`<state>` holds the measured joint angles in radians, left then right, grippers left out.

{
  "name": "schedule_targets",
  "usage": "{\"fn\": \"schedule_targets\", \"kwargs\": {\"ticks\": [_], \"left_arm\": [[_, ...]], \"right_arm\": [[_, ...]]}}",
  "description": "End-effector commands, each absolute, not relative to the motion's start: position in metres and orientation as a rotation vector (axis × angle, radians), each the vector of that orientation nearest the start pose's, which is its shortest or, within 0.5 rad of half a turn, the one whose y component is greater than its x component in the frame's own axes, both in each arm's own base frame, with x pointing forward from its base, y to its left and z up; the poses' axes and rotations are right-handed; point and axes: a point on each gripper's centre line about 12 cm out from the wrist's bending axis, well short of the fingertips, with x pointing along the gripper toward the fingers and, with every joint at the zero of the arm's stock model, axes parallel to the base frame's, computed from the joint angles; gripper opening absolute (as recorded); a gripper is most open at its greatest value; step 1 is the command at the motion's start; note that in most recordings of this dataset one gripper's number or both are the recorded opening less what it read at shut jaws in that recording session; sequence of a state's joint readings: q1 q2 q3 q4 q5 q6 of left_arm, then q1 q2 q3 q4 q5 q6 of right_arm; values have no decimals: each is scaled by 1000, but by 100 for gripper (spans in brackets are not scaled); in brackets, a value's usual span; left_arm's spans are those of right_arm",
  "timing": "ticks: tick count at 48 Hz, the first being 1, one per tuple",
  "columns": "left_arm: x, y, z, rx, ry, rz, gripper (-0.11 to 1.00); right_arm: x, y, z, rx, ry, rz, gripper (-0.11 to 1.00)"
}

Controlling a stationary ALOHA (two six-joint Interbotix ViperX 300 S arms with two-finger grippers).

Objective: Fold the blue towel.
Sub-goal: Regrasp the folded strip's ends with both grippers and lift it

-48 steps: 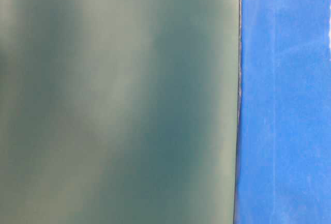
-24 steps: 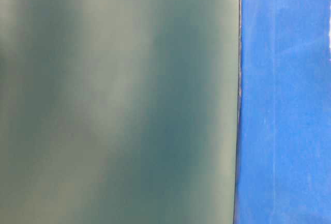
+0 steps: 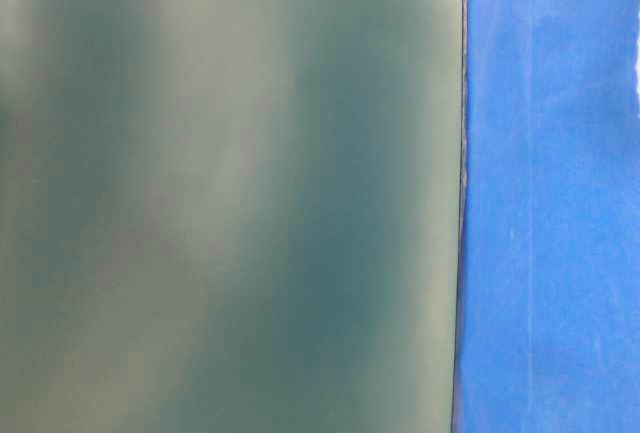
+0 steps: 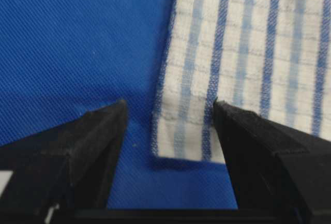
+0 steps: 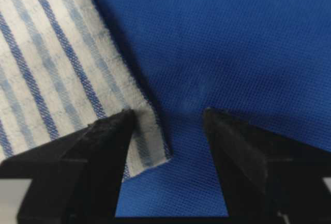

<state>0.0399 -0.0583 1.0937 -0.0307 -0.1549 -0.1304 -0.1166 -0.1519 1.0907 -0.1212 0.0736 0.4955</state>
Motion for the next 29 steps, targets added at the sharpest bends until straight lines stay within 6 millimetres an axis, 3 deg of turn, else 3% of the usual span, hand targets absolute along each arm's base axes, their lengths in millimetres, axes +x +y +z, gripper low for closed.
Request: {"fn": "schedule_targets", "kwargs": {"ticks": [1,12,16,23,26,29], "left_arm": [[271,12,80,-166,874,114,60],[269,11,76,-180,907,121,54],[267,11,74,-186,936,125,43],[267,8,74,-190,956,120,14],[269,7,75,-189,955,117,4],[269,7,75,-188,954,116,1]], "right_arm": [[253,-32,91,399,972,-306,62],[253,-23,90,381,982,-276,57],[255,-12,91,363,986,-238,43],[255,-1,91,355,994,-206,4],[254,-1,91,355,995,-205,3],[255,-1,91,351,993,-203,3]]}}
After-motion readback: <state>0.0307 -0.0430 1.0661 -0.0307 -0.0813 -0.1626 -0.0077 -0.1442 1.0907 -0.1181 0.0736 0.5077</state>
